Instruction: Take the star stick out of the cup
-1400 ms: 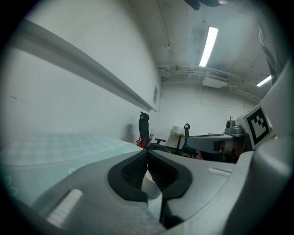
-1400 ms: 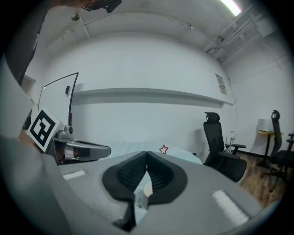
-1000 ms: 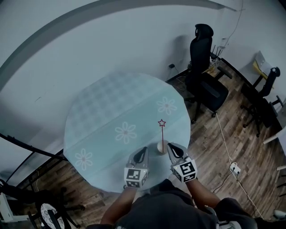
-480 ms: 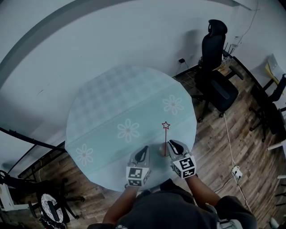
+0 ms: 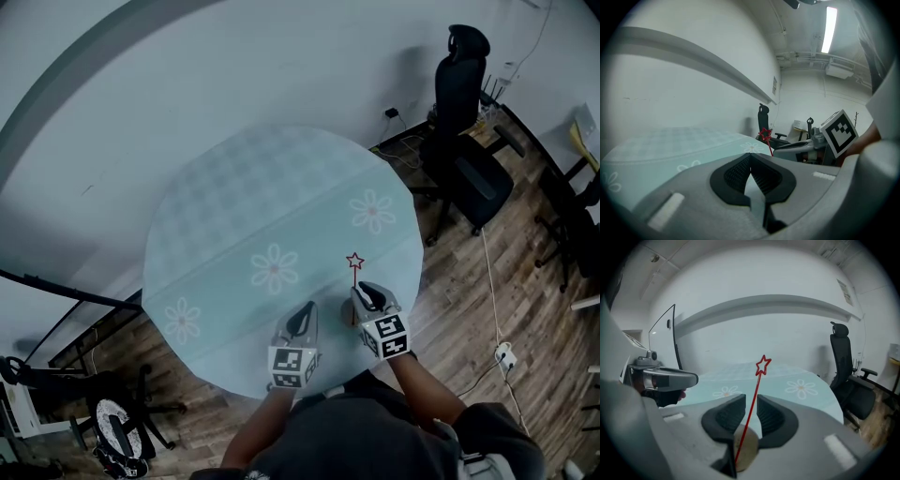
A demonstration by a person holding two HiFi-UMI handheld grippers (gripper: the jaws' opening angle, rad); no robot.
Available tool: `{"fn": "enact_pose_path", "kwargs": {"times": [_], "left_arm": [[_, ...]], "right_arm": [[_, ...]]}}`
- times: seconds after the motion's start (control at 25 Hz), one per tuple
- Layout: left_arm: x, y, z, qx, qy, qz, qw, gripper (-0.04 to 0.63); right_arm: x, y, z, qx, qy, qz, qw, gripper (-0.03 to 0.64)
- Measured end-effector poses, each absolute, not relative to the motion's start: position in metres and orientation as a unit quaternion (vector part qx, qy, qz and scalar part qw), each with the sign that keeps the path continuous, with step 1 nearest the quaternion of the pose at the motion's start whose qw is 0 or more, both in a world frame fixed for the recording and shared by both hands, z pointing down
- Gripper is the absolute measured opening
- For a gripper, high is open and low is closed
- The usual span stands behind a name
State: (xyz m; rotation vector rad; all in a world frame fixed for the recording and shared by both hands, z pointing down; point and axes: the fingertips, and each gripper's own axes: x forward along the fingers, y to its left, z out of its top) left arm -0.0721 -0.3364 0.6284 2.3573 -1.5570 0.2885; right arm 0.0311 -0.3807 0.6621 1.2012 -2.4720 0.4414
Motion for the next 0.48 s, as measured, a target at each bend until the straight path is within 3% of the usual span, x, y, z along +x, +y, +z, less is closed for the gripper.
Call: {"fn": "enact_pose_path", "kwargs": {"times": [0.48], "left_arm": [[-0.070, -0.342, 0.637, 0.816, -0.547, 0.098, 0.161, 0.005]], "right_arm": [[0.030, -0.394, 0.669, 0.418, -0.872, 0.169, 0.190, 0.055]]}}
